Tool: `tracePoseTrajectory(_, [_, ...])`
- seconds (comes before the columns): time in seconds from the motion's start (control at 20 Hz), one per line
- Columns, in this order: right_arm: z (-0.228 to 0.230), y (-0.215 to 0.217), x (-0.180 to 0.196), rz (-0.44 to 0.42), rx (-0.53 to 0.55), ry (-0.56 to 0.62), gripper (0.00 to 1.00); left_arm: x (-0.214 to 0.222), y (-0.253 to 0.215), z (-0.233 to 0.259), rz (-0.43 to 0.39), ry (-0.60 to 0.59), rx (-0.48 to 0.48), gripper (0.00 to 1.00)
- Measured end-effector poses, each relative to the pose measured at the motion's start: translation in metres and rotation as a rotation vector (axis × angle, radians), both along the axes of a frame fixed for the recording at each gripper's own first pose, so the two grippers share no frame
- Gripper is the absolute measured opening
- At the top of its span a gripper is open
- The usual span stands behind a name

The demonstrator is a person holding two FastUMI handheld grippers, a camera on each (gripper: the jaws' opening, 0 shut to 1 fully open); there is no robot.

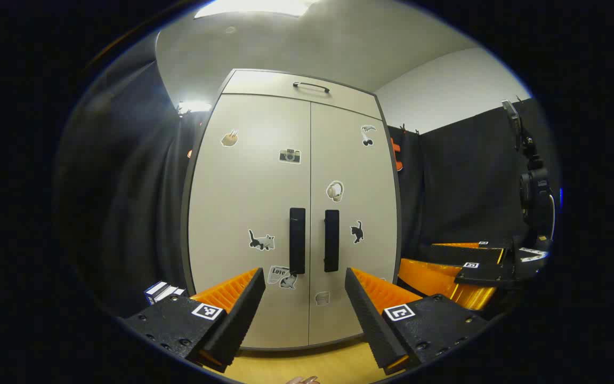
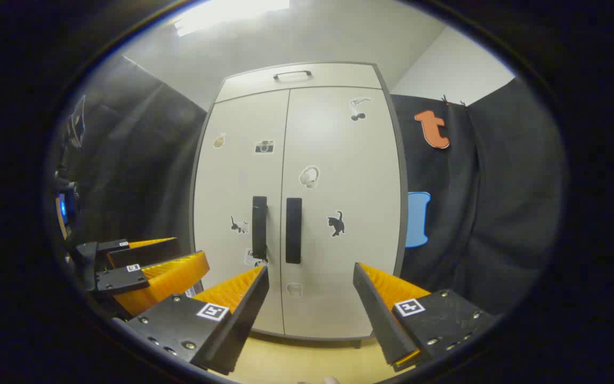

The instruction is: Open the right door of the double-door shoe cabinet with the right hand, and open the left door with the left hand.

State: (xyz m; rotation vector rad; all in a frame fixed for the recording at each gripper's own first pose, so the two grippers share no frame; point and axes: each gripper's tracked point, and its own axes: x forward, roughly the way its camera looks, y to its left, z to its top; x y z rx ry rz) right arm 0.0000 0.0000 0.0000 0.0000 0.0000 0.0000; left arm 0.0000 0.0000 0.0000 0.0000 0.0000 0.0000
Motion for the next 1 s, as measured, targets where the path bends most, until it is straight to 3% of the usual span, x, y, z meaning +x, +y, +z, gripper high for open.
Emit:
tracePoseTrajectory(0.1, [-0.0006,0.0006,0.0011,0.006,-0.002,-0.001,0.97,0.0005,0.0012,-0.0022,0.004,0.006,-0.012,0.94])
tracePoseTrajectory(0.35, [0.0,-0.0014,0.0037,0.008,-0.013,-0.008,0.97,0.0009,0.0088,-0.0027,0.029,0.008,-0.01,0.94])
tracePoseTrajectory(0.4, [0.0008,-0.0015,0.004,0.009,-0.016,-0.009,0.97,0.0018,0.0093,-0.003,0.032,0.009,-0.008,0.89])
tracePoseTrajectory(0.45, [0.0009,-0.0008,0.0041,0.012,-0.015,-0.01,0.97,0.0021,0.0098,-0.0033,0.033,0.01,-0.007,0.94])
tracePoseTrajectory(0.5, [0.0012,-0.0003,0.0044,0.015,-0.014,-0.011,0.97,0.0021,0.009,-0.004,0.033,0.012,-0.007,0.89])
tracePoseTrajectory(0.55, [0.0006,-0.0011,0.0044,0.016,-0.014,-0.011,0.97,0.0018,0.0086,-0.0039,0.032,0.013,-0.007,0.99])
tracePoseTrajectory(0.6, [0.001,-0.002,0.0041,0.014,-0.016,-0.012,0.97,0.0018,0.008,-0.0037,0.033,0.012,-0.007,0.89])
tracePoseTrajectory(0.75, [0.0027,-0.0042,0.004,0.013,-0.018,-0.018,0.97,0.001,0.0076,-0.0023,0.035,0.007,0.0,0.89])
tracePoseTrajectory(0.8, [0.0035,-0.0045,0.004,0.013,-0.018,-0.02,0.97,0.001,0.0075,-0.0021,0.036,0.007,0.002,0.94])
tracePoseTrajectory(0.95, [0.0032,-0.0052,0.0046,0.022,-0.019,-0.019,0.97,0.0001,0.0068,-0.0029,0.043,0.008,0.001,0.94])
tracePoseTrajectory(1.0, [0.0028,-0.0056,0.0051,0.025,-0.021,-0.017,0.97,-0.0001,0.0073,-0.0035,0.049,0.009,0.0,0.89])
